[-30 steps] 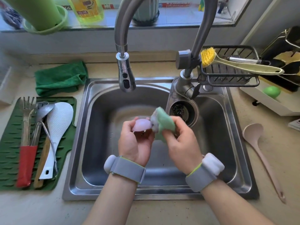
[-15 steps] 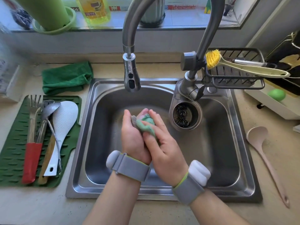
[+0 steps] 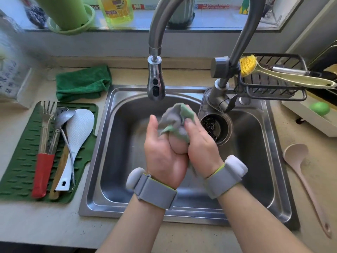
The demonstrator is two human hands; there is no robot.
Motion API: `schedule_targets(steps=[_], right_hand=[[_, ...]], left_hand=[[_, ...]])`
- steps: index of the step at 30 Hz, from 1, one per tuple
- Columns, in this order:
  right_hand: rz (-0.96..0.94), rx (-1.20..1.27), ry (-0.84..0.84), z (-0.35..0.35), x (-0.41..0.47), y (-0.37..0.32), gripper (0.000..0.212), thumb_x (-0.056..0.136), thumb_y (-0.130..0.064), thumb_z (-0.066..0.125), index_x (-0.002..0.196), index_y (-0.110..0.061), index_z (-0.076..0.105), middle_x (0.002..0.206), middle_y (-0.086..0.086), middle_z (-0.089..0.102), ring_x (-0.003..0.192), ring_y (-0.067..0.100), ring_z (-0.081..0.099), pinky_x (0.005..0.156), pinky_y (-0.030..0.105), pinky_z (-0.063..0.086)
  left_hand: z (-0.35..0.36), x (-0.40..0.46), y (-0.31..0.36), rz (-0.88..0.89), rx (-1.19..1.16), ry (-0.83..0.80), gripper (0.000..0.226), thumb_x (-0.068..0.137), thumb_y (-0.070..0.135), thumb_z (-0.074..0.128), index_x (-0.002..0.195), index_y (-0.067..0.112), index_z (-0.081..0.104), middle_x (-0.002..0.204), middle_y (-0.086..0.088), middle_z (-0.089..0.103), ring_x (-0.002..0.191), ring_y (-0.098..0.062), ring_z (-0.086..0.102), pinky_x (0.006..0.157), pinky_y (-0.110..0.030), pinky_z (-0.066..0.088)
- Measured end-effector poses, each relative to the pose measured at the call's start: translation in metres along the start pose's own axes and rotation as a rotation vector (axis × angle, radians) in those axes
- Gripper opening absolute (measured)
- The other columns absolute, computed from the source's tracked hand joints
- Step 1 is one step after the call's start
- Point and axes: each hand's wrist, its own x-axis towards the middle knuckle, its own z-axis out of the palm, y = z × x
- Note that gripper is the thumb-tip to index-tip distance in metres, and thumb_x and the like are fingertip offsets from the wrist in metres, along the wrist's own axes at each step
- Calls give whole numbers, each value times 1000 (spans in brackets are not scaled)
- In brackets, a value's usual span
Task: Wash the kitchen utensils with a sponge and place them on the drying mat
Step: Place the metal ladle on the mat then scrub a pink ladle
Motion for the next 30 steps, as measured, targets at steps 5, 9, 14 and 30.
schedule_targets(steps=[5, 9, 14, 30], right_hand=[[-175, -117, -123, 23, -56, -5, 45, 92, -34, 34, 132, -53, 39, 156, -14, 14, 144, 6, 8, 118, 42, 13], [-70, -76, -72, 11, -6, -7, 47, 88, -41, 41, 135, -33, 45, 154, -6, 26, 144, 8, 15, 119, 41, 12], [-55, 30, -102, 27, -32, -15, 42, 87, -42, 39, 123, -64, 40, 153, -6, 28, 141, 6, 23, 116, 33, 18], [-120, -180, -28, 20, -6, -11, 43, 92, -31, 38, 105, -72, 40, 149, -12, 27, 143, 5, 13, 119, 31, 10]], left_hand=[[-8, 6, 9, 16, 43, 165, 80, 88, 67, 38, 132, 2, 53, 139, -19, 51, 126, -31, 51, 116, -44, 29], [-2, 4, 10, 58, 40, 10, 71, 90, 62, 37, 128, 5, 54, 141, -16, 50, 135, -28, 45, 118, -42, 25], [-1, 7, 7, 108, 204, 147, 70, 87, 63, 44, 125, 6, 57, 127, -13, 57, 133, -27, 47, 116, -38, 30], [-21, 3, 13, 20, -59, -19, 82, 85, 67, 39, 133, 2, 51, 141, -17, 49, 137, -33, 41, 119, -44, 21]])
